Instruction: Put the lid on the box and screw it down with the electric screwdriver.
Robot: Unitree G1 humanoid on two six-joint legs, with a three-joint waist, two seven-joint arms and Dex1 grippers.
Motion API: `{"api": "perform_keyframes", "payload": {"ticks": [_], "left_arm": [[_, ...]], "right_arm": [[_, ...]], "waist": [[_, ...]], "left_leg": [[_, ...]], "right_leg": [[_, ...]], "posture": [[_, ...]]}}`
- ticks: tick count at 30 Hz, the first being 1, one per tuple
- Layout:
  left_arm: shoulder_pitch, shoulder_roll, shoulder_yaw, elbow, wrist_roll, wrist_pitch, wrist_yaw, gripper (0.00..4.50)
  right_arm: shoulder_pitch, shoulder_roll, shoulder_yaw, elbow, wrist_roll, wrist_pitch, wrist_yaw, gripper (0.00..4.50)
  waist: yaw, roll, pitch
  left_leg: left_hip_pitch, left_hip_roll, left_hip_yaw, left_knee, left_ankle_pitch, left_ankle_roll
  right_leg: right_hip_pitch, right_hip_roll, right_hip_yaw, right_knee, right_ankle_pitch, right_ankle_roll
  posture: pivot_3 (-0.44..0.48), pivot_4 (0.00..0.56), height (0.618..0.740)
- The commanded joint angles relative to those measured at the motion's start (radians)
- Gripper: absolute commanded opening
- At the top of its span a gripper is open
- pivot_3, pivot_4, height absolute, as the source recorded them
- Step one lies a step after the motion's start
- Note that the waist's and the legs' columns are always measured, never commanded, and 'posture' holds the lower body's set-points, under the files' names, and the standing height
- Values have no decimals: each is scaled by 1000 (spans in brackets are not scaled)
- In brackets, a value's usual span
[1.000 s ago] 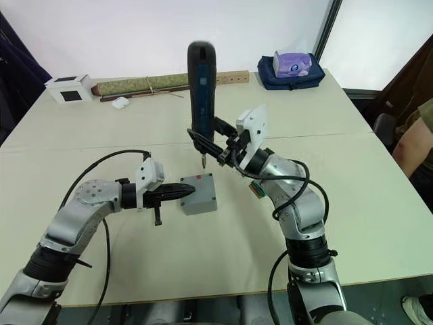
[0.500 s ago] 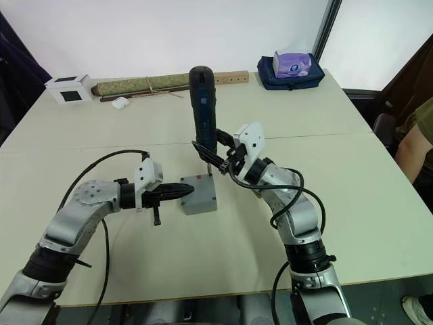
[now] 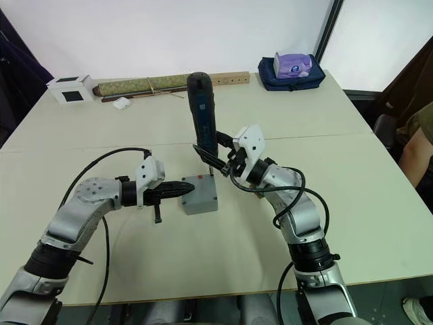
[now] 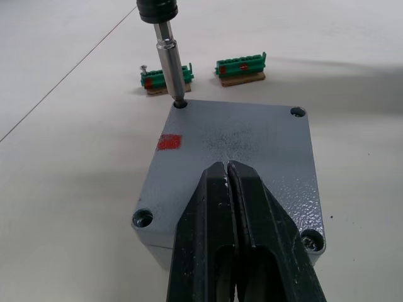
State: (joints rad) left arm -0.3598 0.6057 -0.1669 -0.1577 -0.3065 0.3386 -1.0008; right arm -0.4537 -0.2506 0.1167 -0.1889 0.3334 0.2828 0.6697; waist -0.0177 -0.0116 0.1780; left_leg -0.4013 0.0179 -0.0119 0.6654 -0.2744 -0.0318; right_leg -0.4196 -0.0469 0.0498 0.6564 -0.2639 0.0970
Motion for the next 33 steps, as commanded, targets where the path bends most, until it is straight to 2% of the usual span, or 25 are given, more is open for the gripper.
{"api": "perform_keyframes", "payload": {"ticks": [1,3,12,17,26,33], "left_arm": [[5,0,-22,12,22,2,-5,0],[7,0,-27,12,24,4,-5,0],[15,-7,-48,36,39,9,-7,0],[16,-12,-51,50,47,3,-8,0],[17,-13,-55,58,53,1,-16,0],[10,-13,-50,52,49,2,-20,0]], "right_arm": [[21,-15,30,41,-41,58,-28,1802],[21,-14,29,55,-44,76,-43,1802],[49,-25,34,112,-69,95,-92,1802],[69,-29,48,116,-79,86,-104,1802],[96,-35,61,106,-83,74,-116,1802],[63,-34,33,79,-66,51,-119,1802]], "waist": [[0,0,0],[0,0,-1],[1,-2,-11],[3,-4,-15],[3,-5,-24],[3,-5,-24]], "left_leg": [[4,0,0,0,0,0],[14,0,0,-3,0,0],[16,0,0,-3,0,0],[29,0,0,-5,-1,1],[29,1,0,-6,-1,1],[29,2,0,-6,-1,1]], "right_leg": [[4,0,0,-1,0,0],[14,0,0,-4,-1,-1],[17,0,0,-6,-1,-1],[30,-1,0,-11,-4,-6],[30,-1,0,-11,-5,-6],[30,-2,0,-11,-5,-7]], "posture": [[0,150,740],[0,150,740],[0,150,740],[0,150,740],[0,150,740],[0,150,740]]}}
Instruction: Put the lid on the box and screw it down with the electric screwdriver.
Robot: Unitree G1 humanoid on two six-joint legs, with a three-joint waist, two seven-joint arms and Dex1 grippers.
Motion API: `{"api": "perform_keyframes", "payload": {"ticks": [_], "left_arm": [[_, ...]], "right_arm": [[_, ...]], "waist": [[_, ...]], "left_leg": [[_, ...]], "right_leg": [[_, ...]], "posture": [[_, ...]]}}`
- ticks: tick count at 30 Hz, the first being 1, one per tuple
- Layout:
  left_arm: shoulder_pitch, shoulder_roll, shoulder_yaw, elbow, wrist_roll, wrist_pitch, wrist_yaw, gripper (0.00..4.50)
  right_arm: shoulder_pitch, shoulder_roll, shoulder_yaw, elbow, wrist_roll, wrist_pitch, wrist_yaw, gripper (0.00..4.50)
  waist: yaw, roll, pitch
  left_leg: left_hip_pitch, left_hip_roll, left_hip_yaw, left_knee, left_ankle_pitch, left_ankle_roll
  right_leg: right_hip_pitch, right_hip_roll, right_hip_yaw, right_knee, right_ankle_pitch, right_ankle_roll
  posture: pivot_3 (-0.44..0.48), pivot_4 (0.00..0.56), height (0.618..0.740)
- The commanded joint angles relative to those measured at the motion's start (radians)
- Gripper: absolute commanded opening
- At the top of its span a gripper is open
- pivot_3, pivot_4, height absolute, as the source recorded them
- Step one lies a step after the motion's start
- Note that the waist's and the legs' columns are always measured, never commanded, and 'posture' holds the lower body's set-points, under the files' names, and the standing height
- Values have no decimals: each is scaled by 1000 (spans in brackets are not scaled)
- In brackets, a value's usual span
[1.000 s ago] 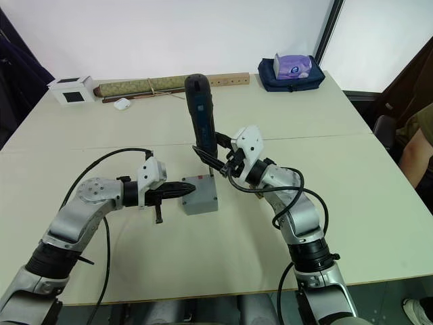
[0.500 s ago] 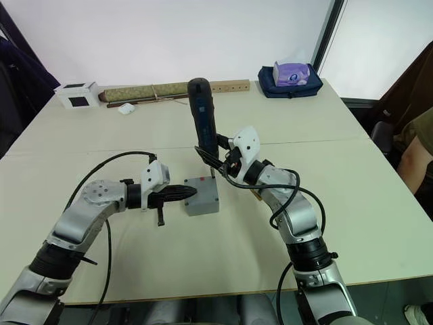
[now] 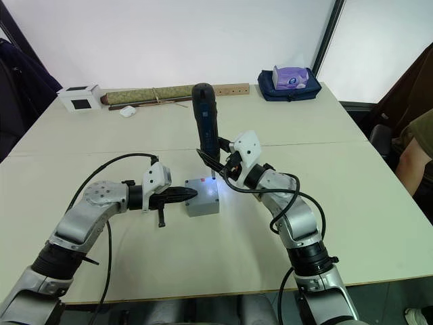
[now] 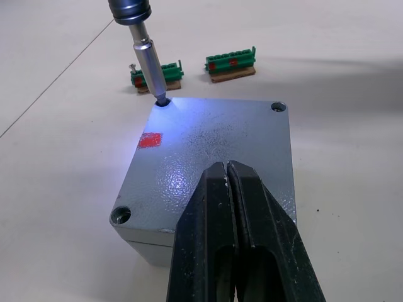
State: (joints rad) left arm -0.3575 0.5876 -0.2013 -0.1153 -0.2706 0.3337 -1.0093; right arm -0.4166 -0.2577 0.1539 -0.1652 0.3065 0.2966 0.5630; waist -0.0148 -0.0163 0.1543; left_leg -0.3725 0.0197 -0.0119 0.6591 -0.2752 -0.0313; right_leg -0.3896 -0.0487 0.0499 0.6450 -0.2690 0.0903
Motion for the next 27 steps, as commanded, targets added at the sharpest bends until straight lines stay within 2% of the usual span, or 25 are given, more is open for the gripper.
{"api": "perform_keyframes", "payload": {"ticks": [1,6,10,12,15,17,19,23,27], "left_arm": [[5,7,-13,4,10,10,-13,0],[-8,7,2,-32,-10,26,-17,0],[-27,-1,17,-77,-39,54,-15,0],[-39,2,32,-116,-64,73,-15,0],[-69,13,78,-185,-130,118,-19,0],[-81,26,99,-217,-162,143,-25,0],[-91,39,115,-238,-188,163,-30,0],[-119,71,150,-265,-238,188,-51,0],[-138,86,162,-274,-269,202,-58,0]], "right_arm": [[11,-18,-25,39,-15,46,-18,1802],[-83,-3,-108,-72,88,104,-44,1802],[-208,-23,-200,-166,198,261,-117,1802],[-276,-65,-263,-193,268,423,-170,1802],[-367,-205,-359,-169,350,755,-221,1802],[-416,-286,-391,-125,382,958,-231,1802],[-434,-356,-376,-105,369,1044,-228,1802],[-441,-527,-269,-30,348,1229,-174,1802],[-423,-590,-197,40,317,1280,-154,1802]], "waist": [[0,0,0],[2,2,5],[0,5,14],[1,5,17],[2,5,21],[2,5,21],[1,6,22],[-4,11,28],[-9,8,33]], "left_leg": [[0,0,0,0,0,0],[-3,2,0,-1,0,0],[-11,2,0,-1,0,0],[-22,1,0,2,0,0],[-26,1,-1,2,0,0],[-37,1,-2,2,0,0],[-37,1,-1,2,0,0],[-37,0,3,-1,-2,4],[-37,0,3,-1,-2,5]], "right_leg": [[0,0,0,0,0,0],[-4,0,1,0,0,0],[-12,0,2,1,1,0],[-23,1,1,3,3,1],[-26,1,0,3,4,3],[-35,1,-2,3,5,4],[-37,1,-1,3,5,4],[-39,1,1,1,4,4],[-39,3,1,1,4,4]], "posture": [[0,150,740],[0,150,740],[0,150,740],[0,150,740],[0,150,740],[0,150,740],[0,150,740],[0,150,740],[0,150,740]]}}
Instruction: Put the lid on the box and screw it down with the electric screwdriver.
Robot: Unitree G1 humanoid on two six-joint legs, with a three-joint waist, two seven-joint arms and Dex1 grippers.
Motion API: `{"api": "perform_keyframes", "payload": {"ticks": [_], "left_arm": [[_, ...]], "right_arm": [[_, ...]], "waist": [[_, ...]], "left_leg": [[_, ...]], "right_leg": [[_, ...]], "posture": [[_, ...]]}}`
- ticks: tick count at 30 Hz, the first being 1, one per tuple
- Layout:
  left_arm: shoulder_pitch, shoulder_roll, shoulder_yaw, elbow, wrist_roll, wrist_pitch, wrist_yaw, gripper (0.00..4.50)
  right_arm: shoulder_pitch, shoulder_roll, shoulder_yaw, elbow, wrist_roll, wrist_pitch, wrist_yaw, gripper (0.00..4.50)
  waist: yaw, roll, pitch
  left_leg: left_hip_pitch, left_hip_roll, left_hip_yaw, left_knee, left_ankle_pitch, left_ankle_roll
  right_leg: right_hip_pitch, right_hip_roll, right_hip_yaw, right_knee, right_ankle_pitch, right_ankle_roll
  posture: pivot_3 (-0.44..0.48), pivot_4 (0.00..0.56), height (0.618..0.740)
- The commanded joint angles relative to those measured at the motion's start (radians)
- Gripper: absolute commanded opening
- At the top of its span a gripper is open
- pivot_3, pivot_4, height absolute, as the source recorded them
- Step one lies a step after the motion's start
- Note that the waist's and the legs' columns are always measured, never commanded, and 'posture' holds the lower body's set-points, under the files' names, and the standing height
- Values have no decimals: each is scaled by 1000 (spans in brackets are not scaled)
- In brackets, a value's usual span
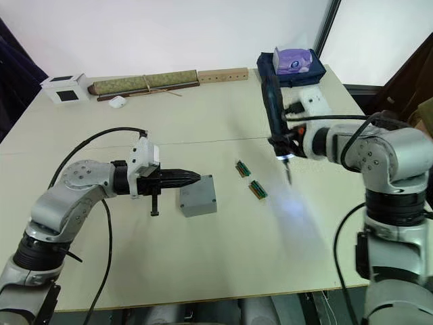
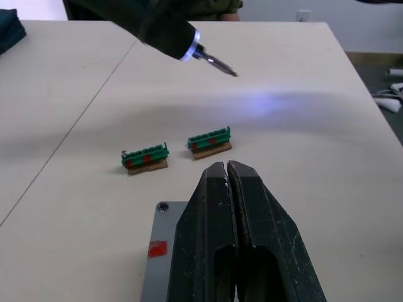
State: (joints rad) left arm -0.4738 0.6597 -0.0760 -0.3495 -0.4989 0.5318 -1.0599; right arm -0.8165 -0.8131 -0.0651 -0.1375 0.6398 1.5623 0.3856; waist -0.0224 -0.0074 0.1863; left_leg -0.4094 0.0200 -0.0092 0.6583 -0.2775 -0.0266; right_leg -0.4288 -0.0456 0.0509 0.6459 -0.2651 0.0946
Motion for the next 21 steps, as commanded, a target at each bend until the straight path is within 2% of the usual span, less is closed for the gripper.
{"api": "perform_keyframes", "payload": {"ticks": [1,13,15,16,19,20,21], "left_arm": [[-26,16,40,-44,-48,7,-10,0],[-35,26,50,-78,-94,27,7,0],[-34,27,48,-84,-95,30,12,0],[-33,28,47,-86,-96,31,15,0],[-21,38,50,-88,-87,36,28,0],[-14,50,46,-85,-68,26,29,0],[-9,60,47,-82,-60,20,29,0]], "right_arm": [[-18,-42,40,35,-31,14,25,1802],[-9,2,153,248,-133,-19,50,1802],[-5,7,167,260,-146,-34,57,2810],[-5,8,170,262,-151,-38,61,3054],[-5,-34,218,215,-188,-113,84,4245],[-8,-62,244,180,-206,-161,107,4477],[-18,-75,252,155,-209,-181,123,4477]], "waist": [[-2,-1,1],[3,-2,3],[3,-2,2],[3,-2,2],[2,-2,2],[2,-2,3],[2,-2,3]], "left_leg": [[0,0,0,0,0,0],[-1,0,0,3,0,0],[-1,0,0,3,0,0],[-1,0,0,3,0,0],[0,0,0,5,0,0],[0,0,0,5,0,0],[-1,-1,0,5,0,0]], "right_leg": [[0,0,0,0,0,0],[0,0,0,1,0,1],[0,0,0,1,0,1],[0,0,0,1,0,1],[1,0,0,1,1,1],[1,0,0,1,1,2],[1,0,1,1,1,2]], "posture": [[0,150,740],[0,150,740],[0,150,740],[0,150,740],[0,150,740],[0,150,740],[0,150,740]]}}
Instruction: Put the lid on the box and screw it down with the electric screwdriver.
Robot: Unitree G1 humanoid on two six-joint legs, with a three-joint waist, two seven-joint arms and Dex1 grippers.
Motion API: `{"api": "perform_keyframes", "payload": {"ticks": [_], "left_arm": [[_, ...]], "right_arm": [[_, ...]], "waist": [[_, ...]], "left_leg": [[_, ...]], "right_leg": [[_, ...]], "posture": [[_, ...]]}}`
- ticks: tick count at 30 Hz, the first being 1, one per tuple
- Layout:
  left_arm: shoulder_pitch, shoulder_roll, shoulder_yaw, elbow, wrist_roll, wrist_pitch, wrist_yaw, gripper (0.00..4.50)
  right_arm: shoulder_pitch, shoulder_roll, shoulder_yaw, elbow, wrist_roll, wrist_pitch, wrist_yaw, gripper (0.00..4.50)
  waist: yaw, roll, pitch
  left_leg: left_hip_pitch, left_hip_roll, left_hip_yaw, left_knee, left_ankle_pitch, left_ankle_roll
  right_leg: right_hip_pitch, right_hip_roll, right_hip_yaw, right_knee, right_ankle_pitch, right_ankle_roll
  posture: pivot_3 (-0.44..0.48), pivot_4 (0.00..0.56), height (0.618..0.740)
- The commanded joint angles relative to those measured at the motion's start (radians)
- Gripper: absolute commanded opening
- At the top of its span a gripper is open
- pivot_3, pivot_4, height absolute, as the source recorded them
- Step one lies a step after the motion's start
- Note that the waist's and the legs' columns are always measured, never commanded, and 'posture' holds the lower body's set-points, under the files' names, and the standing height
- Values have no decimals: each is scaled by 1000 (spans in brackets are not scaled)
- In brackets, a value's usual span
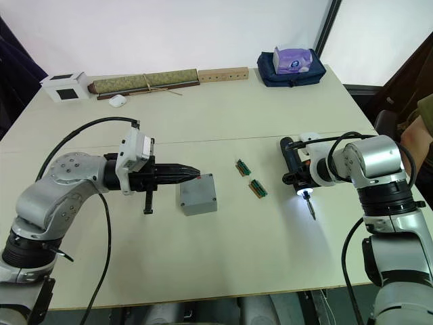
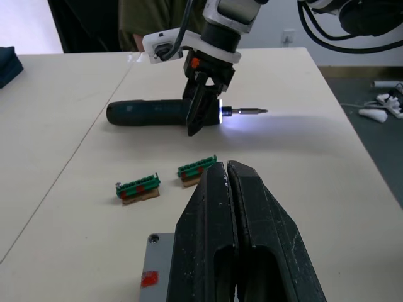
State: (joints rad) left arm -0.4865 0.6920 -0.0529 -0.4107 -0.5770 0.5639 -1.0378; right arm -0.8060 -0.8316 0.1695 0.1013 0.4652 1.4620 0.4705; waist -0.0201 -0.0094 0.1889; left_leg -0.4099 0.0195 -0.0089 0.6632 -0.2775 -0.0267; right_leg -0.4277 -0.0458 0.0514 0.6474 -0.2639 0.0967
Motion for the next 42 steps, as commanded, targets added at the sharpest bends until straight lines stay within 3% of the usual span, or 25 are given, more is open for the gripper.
{"api": "perform_keyframes", "payload": {"ticks": [1,6,8,14,18,20,32,42], "left_arm": [[9,37,29,-15,21,-12,9,0],[69,105,50,44,82,-45,8,0],[105,123,50,53,100,-55,9,0],[175,134,40,87,156,-92,13,0],[204,90,1,144,204,-128,40,0],[202,62,-11,162,217,-137,53,0],[138,-26,-74,243,291,-185,76,0],[52,-126,-103,380,357,-246,104,0]], "right_arm": [[-38,-68,26,-110,-43,-114,56,4477],[-40,-64,22,-308,-34,-316,174,4477],[-6,-41,17,-383,-16,-387,219,4077],[91,17,69,-434,-64,-502,251,2330],[153,65,148,-440,-104,-575,282,487],[173,82,169,-440,-111,-585,297,32],[169,192,266,-416,-152,-576,344,32],[168,172,257,-511,-88,-466,435,32]], "waist": [[0,0,0],[-13,0,0],[-18,0,0],[-12,-2,1],[-12,-2,1],[-10,-2,1],[4,-2,1],[3,-2,0]], "left_leg": [[0,0,0,0,0,0],[0,1,0,0,0,0],[0,1,-1,-1,0,0],[0,1,-1,1,0,0],[0,0,0,1,0,0],[0,0,0,1,0,0],[1,1,-1,2,0,0],[1,0,-1,3,0,0]], "right_leg": [[0,0,0,0,0,0],[0,1,0,0,0,0],[0,1,-1,0,0,0],[1,-1,-1,0,0,0],[1,-1,-1,1,0,0],[1,0,-1,1,0,0],[1,0,-1,3,0,0],[1,0,-1,4,1,0]], "posture": [[0,150,740],[0,150,740],[0,150,740],[0,150,740],[0,150,740],[0,150,740],[0,150,740],[0,150,740]]}}
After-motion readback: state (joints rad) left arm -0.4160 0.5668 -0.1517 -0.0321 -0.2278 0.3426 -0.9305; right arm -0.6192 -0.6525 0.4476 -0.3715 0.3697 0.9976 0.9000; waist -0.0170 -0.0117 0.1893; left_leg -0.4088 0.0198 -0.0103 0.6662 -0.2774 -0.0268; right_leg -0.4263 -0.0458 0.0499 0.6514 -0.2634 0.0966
